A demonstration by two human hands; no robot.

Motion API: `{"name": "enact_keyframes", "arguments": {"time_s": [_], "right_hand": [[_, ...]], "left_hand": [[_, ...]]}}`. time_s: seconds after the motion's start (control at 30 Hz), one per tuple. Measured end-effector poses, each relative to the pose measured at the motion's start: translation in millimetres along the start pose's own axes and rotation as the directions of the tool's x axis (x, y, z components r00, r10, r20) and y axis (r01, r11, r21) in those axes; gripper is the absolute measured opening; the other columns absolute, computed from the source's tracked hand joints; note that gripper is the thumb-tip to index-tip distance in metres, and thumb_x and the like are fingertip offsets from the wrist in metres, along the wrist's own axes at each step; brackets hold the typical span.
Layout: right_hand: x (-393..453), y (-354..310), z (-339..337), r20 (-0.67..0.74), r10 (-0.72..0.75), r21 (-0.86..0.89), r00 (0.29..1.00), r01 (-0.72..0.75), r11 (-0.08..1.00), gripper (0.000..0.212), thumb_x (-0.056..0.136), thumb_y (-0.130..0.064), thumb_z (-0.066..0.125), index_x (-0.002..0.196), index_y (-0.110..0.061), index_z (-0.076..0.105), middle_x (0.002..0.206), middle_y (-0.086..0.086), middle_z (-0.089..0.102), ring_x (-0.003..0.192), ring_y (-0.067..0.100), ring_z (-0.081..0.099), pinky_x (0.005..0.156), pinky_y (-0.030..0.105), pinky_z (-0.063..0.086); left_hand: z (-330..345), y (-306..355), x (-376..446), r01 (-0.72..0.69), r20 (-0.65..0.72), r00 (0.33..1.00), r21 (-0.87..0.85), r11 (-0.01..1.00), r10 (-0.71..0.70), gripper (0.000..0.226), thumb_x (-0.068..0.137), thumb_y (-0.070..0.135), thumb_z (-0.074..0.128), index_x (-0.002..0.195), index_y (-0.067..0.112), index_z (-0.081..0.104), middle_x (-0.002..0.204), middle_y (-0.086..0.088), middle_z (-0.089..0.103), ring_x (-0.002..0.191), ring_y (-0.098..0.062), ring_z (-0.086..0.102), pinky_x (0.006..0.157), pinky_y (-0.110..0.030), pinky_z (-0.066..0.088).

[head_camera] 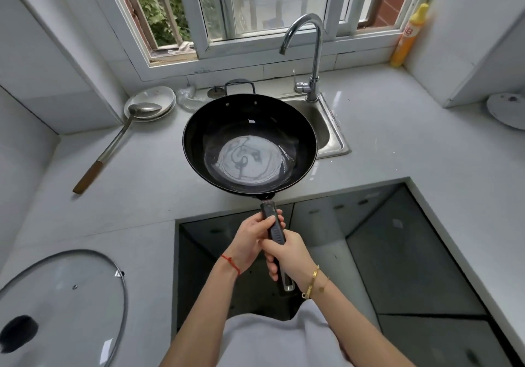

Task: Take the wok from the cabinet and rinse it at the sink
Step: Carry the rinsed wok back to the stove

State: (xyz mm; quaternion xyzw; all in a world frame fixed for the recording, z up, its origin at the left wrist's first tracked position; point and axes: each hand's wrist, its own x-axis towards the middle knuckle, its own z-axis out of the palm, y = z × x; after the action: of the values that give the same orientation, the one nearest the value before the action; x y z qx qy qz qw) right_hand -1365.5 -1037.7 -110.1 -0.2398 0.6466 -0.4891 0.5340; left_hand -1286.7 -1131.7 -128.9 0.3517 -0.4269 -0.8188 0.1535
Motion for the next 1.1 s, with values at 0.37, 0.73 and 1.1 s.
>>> {"name": "enact_keyframes", "arguments": {"time_s": [0.37, 0.73, 1.1], "right_hand": [[-37.4, 15.0, -18.6, -0.207, 0.008, 0.126, 0.978, 0.019, 0.992, 0.021, 0.090, -0.005, 0.056, 0.069, -0.004, 0.052, 0.048, 0.004, 0.049, 0.036, 0.018, 0.047, 0.036, 0.026, 0.044], [-36.4, 4.8, -92.6, -0.376, 0.021, 0.179, 0.926, 0.050, 0.983, 0.017, 0.089, -0.003, 0.054, 0.073, -0.005, 0.051, 0.049, 0.002, 0.051, 0.038, 0.019, 0.049, 0.040, 0.027, 0.044], [-47.9, -4.5, -172.4, -0.515, 0.010, 0.200, 0.857, 0.109, 0.974, 0.019, 0.088, 0.001, 0.053, 0.070, -0.004, 0.051, 0.048, 0.005, 0.051, 0.036, 0.020, 0.048, 0.037, 0.027, 0.044]], "left_hand": [[36.6, -16.0, 1.0, 0.058, 0.172, 0.983, 0.060, 0.997, -0.067, 0.032, 0.092, 0.014, 0.059, 0.120, -0.002, 0.059, 0.093, -0.003, 0.067, 0.086, -0.012, 0.068, 0.076, -0.025, 0.056], [112.3, -14.5, 55.8, 0.107, 0.354, 0.923, 0.146, 0.983, -0.153, 0.035, 0.091, 0.016, 0.058, 0.122, 0.001, 0.059, 0.096, -0.004, 0.066, 0.092, -0.014, 0.066, 0.085, -0.029, 0.055], [196.6, -24.0, 103.0, 0.134, 0.467, 0.857, 0.210, 0.969, -0.219, 0.031, 0.096, 0.010, 0.053, 0.124, -0.001, 0.057, 0.097, -0.005, 0.067, 0.094, -0.018, 0.065, 0.088, -0.033, 0.055]]}}
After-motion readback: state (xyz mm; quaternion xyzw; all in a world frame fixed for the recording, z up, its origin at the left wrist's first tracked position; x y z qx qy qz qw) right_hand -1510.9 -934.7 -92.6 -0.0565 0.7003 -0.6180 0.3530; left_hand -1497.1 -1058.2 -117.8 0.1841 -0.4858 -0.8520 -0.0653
